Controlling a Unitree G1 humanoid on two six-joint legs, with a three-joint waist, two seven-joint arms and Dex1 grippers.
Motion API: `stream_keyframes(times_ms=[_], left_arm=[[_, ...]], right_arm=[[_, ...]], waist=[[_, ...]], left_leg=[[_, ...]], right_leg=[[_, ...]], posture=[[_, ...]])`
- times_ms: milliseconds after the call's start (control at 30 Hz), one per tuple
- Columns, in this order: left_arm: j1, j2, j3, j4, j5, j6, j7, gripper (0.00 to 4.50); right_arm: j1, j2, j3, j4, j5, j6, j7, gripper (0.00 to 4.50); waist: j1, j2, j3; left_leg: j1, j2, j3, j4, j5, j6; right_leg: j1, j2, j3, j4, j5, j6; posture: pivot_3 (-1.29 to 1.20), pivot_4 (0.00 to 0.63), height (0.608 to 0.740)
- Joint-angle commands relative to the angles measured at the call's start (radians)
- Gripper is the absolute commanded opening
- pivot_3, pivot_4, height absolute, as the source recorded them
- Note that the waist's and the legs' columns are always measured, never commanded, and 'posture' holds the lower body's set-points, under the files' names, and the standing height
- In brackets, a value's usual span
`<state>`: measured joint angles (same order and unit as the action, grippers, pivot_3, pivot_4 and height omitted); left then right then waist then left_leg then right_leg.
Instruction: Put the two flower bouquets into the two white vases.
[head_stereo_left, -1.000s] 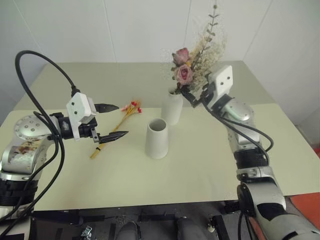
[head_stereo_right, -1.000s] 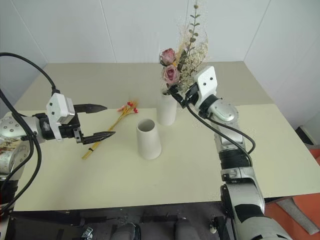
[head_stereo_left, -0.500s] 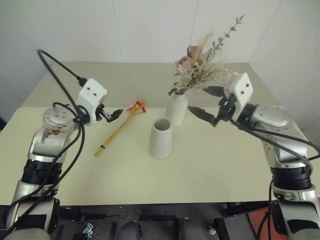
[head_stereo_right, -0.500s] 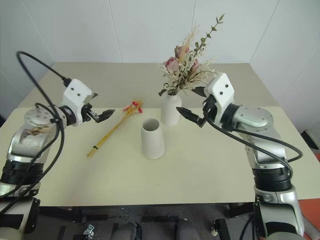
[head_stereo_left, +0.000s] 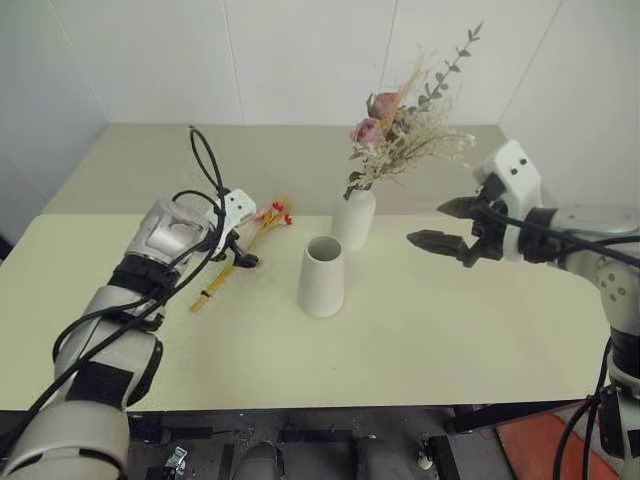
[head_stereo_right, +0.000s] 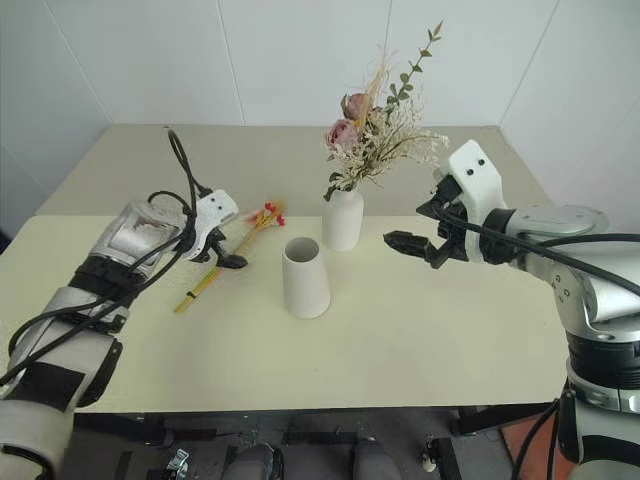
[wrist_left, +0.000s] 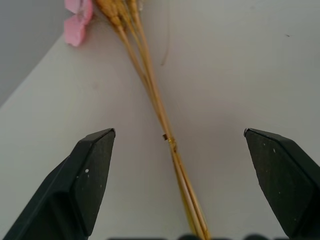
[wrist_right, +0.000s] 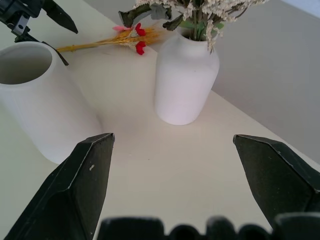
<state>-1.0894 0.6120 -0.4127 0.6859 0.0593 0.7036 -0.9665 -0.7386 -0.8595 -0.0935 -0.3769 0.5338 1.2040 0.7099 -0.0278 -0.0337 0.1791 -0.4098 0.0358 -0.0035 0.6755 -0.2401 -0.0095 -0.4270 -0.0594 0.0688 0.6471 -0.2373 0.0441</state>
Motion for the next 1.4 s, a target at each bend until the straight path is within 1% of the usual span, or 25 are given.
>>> stream_keyframes(times_ms=[33,133,167,400,433,500,533,633,767,800,900,967,1033,1100,1133,1167,1200,1300,1367,1400], left_arm=[[-0.052,-0.01,-0.015,0.083,0.046,-0.05,-0.046,4.5],[-0.066,-0.025,-0.035,0.159,0.094,-0.082,-0.044,3.91],[-0.069,-0.03,-0.035,0.176,0.103,-0.091,-0.041,3.63],[-0.09,-0.058,0.001,0.223,0.119,-0.106,-0.017,1.42],[-0.093,-0.06,0.007,0.224,0.122,-0.105,-0.009,1.02],[-0.097,-0.064,0.02,0.223,0.128,-0.104,0.011,0.41],[-0.103,-0.068,0.034,0.24,0.134,-0.111,0.062,0.06],[-0.128,-0.079,0.085,0.295,0.136,-0.123,0.203,0.02],[-0.128,-0.058,0.223,0.219,0.051,-0.191,0.251,0.02],[-0.104,-0.056,0.307,0.141,-0.013,-0.218,0.261,0.02],[-0.037,-0.073,0.501,-0.062,-0.154,-0.264,0.323,0.02],[-0.015,-0.098,0.59,-0.18,-0.223,-0.201,0.378,0.02],[0.01,-0.114,0.633,-0.294,-0.277,-0.139,0.396,0.02],[0.044,-0.144,0.694,-0.441,-0.389,-0.094,0.378,0.02],[0.054,-0.154,0.728,-0.506,-0.469,-0.056,0.347,0.02],[0.068,-0.18,0.776,-0.581,-0.569,-0.057,0.317,0.02],[0.082,-0.199,0.808,-0.635,-0.641,-0.068,0.293,0.02],[0.104,-0.241,0.889,-0.706,-0.861,-0.068,0.194,0.02],[0.125,-0.266,0.905,-0.717,-0.94,-0.118,0.108,0.02],[0.13,-0.268,0.903,-0.707,-0.97,-0.117,0.079,0.02]], right_arm=[[-0.026,-0.002,-0.066,-0.047,0.021,0.051,-0.049,4.48],[-0.028,0.017,-0.088,-0.056,0.034,0.082,-0.086,4.5],[-0.027,0.021,-0.095,-0.059,0.039,0.089,-0.095,4.5],[-0.015,0.008,-0.095,-0.064,0.045,0.092,-0.127,4.5],[-0.016,0.005,-0.096,-0.062,0.046,0.089,-0.127,4.5],[-0.017,-0.002,-0.096,-0.061,0.048,0.08,-0.124,4.5],[-0.014,-0.01,-0.097,-0.063,0.049,0.071,-0.118,4.5],[0.004,-0.031,-0.102,-0.073,0.048,0.047,-0.104,4.5],[0.051,-0.06,-0.157,-0.09,0.063,0.017,-0.073,4.5],[0.089,-0.075,-0.182,-0.104,0.056,-0.026,-0.054,4.5],[0.193,-0.116,-0.256,-0.135,0.061,-0.107,0.01,4.5],[0.25,-0.134,-0.299,-0.149,0.078,-0.125,0.039,4.5],[0.298,-0.145,-0.337,-0.162,0.094,-0.142,0.064,4.5],[0.367,-0.128,-0.388,-0.185,0.105,-0.187,0.094,4.5],[0.41,-0.137,-0.401,-0.198,0.097,-0.217,0.118,4.5],[0.455,-0.137,-0.419,-0.21,0.092,-0.254,0.145,4.5],[0.486,-0.137,-0.431,-0.218,0.089,-0.282,0.162,4.5],[0.538,-0.11,-0.445,-0.223,0.078,-0.345,0.149,4.5],[0.552,-0.1,-0.439,-0.223,0.076,-0.366,0.137,4.5],[0.558,-0.097,-0.437,-0.225,0.076,-0.373,0.133,4.5]], waist=[[0.002,0.0,0.0],[0.008,0.0,0.0],[0.01,0.0,0.0],[0.008,0.0,0.0],[0.008,0.0,0.0],[0.008,0.0,0.0],[0.008,0.0,0.0],[0.009,0.0,0.0],[0.013,-0.001,0.0],[0.014,-0.001,0.0],[0.019,-0.001,0.0],[0.02,-0.001,0.0],[0.019,-0.001,0.0],[0.02,-0.001,0.0],[0.019,-0.001,0.0],[0.019,-0.001,0.0],[0.018,-0.001,0.0],[0.013,-0.001,0.0],[0.01,0.0,0.0],[0.009,0.0,0.0]], left_leg=[[0.0,0.0,0.0,0.0,0.0,0.0],[-0.001,0.0,0.0,0.001,0.0,0.0],[0.0,0.0,0.0,0.001,0.0,0.0],[0.002,0.0,0.0,0.001,0.0,0.0],[0.002,0.0,0.0,0.001,0.0,0.0],[0.002,0.0,0.0,0.001,0.0,0.0],[0.002,0.0,0.0,0.001,0.0,0.0],[0.001,0.0,-0.001,0.001,0.0,0.0],[-0.002,0.0,-0.001,0.001,0.0,0.0],[-0.002,0.0,-0.001,0.001,0.0,0.0],[-0.006,0.0,-0.003,0.002,0.0,0.0],[-0.007,-0.001,-0.003,0.003,0.0,0.0],[-0.007,-0.001,-0.003,0.004,0.0,0.001],[-0.005,-0.001,-0.003,0.004,0.0,0.001],[-0.004,-0.001,-0.003,0.004,0.0,0.001],[-0.004,-0.001,-0.003,0.004,0.0,0.001],[-0.004,-0.001,-0.003,0.004,0.0,0.001],[-0.004,-0.001,-0.003,0.005,0.0,0.0],[0.001,-0.001,-0.002,0.005,0.0,0.0],[0.004,-0.001,-0.001,0.004,0.0,0.0]], right_leg=[[0.0,0.0,0.0,0.0,0.0,0.0],[0.0,0.0,0.0,-0.001,0.0,0.0],[0.0,0.0,0.0,-0.001,0.0,0.0],[0.001,0.0,0.0,0.001,0.0,0.0],[0.001,0.0,0.0,0.001,0.0,0.0],[0.001,0.0,0.0,0.001,0.0,0.0],[0.001,0.0,0.0,0.001,0.0,0.0],[0.001,0.0,0.0,0.0,0.0,0.0],[0.0,0.0,-0.001,0.001,0.0,0.001],[0.0,-0.001,-0.001,0.001,0.0,0.001],[-0.002,-0.001,-0.003,0.001,0.001,0.002],[-0.001,-0.002,-0.003,0.001,0.001,0.002],[-0.001,-0.003,-0.002,0.001,0.002,0.003],[0.001,-0.003,-0.002,0.001,0.002,0.003],[0.002,-0.002,-0.003,0.001,0.002,0.003],[0.002,-0.002,-0.003,0.001,0.002,0.003],[0.002,-0.002,-0.003,0.001,0.002,0.003],[0.003,-0.002,-0.002,0.0,0.002,0.003],[0.004,-0.002,0.0,-0.001,0.002,0.003],[0.007,-0.002,0.0,-0.002,0.002,0.003]], posture=[[0.0,0.15,0.74],[0.0,0.15,0.74],[0.0,0.15,0.74],[0.0,0.15,0.74],[0.0,0.15,0.74],[0.0,0.15,0.74],[0.0,0.15,0.74],[0.0,0.15,0.74],[0.0,0.15,0.74],[0.0,0.15,0.74],[0.0,0.15,0.74],[0.0,0.15,0.74],[0.0,0.15,0.74],[0.0,0.15,0.74],[0.0,0.15,0.74],[0.0,0.15,0.74],[0.0,0.15,0.74],[0.0,0.15,0.74],[0.0,0.15,0.74],[0.0,0.15,0.74]])
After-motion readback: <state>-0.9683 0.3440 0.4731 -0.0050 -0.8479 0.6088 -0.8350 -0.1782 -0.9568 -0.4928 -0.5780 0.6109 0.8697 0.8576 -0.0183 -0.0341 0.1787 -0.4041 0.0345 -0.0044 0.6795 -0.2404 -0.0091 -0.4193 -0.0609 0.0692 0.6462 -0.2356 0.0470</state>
